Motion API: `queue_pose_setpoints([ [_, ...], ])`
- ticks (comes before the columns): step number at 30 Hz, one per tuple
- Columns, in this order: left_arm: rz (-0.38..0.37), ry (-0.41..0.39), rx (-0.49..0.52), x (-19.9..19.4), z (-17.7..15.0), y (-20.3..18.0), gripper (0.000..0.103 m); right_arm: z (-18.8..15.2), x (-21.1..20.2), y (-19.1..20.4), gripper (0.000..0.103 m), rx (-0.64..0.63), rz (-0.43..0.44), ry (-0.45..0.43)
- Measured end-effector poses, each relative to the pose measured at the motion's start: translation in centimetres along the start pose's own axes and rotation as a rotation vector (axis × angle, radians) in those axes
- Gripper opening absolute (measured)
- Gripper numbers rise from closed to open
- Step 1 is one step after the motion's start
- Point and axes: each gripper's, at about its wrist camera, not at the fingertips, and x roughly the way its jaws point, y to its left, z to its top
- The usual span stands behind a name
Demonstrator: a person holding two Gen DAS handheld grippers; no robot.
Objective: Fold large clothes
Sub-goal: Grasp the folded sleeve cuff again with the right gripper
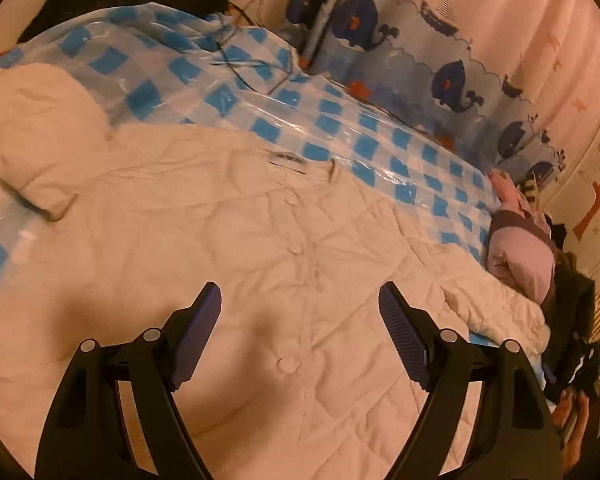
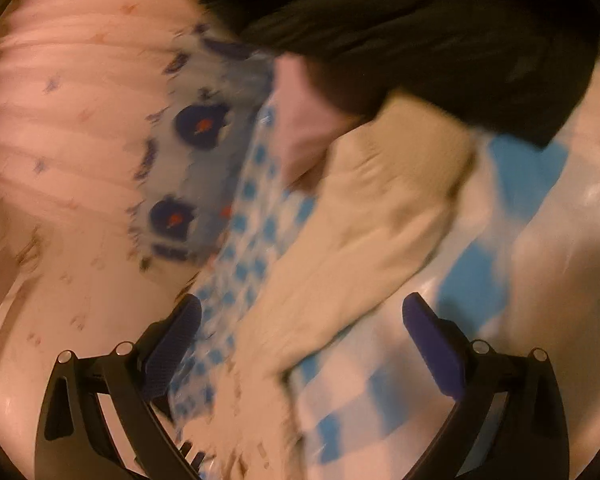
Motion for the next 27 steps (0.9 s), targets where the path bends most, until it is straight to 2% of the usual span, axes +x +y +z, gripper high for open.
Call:
queue_pose_setpoints([
  [2, 0.003, -0.008, 0.003, 1.3, -0.2, -0.3, 0.078, 1.0, 0.9, -1.1, 0.097, -0.01, -0.045, -0.001],
  [4, -0.002, 0.0, -0.046, 2.1, 0.2, 0.2, 0.08, 1.8, 1.5, -1.7, 0.097, -0.027, -0.106, -0.004],
  [7, -0.017, 0.014, -0.109, 2.7, 0.7, 1.2, 0.082, 2.9, 1.8, -2.5, 0.097, -0.049, -0.134, -0.021],
  [12, -0.009, 0.004, -0.095, 2.6, 0.9, 1.0, 0.084, 4.4, 3.3, -2.2, 0.097, -0.085, -0.186, -0.045],
  [17, -0.008, 0.011, -0.098, 2.7, 0.8, 0.9, 0.085, 4.2, 5.5, -2.1, 0.096, -0.128, -0.306, -0.062],
  [18, -0.006, 0.014, -0.098, 2.8, 0.8, 0.9, 0.085, 4.2, 5.8, -1.9, 0.093, -0.154, -0.315, -0.059],
  [19, -0.003, 0.015, -0.098, 2.8, 0.8, 0.9, 0.085, 4.0, 6.1, -1.7, 0.073, -0.167, -0.325, -0.062],
  [20, -0.003, 0.017, -0.1, 2.8, 0.8, 1.0, 0.085, 4.0, 6.3, -1.8, 0.039, -0.163, -0.328, -0.057],
  [23, 0.003, 0.012, -0.106, 2.6, 0.9, 1.2, 0.085, 3.8, 6.0, -2.5, 0.03, -0.121, -0.279, -0.072],
  [27, 0.002, -0.006, -0.138, 2.0, 1.4, 2.2, 0.085, 3.1, 4.3, 0.3, 0.027, -0.182, -0.22, -0.137],
])
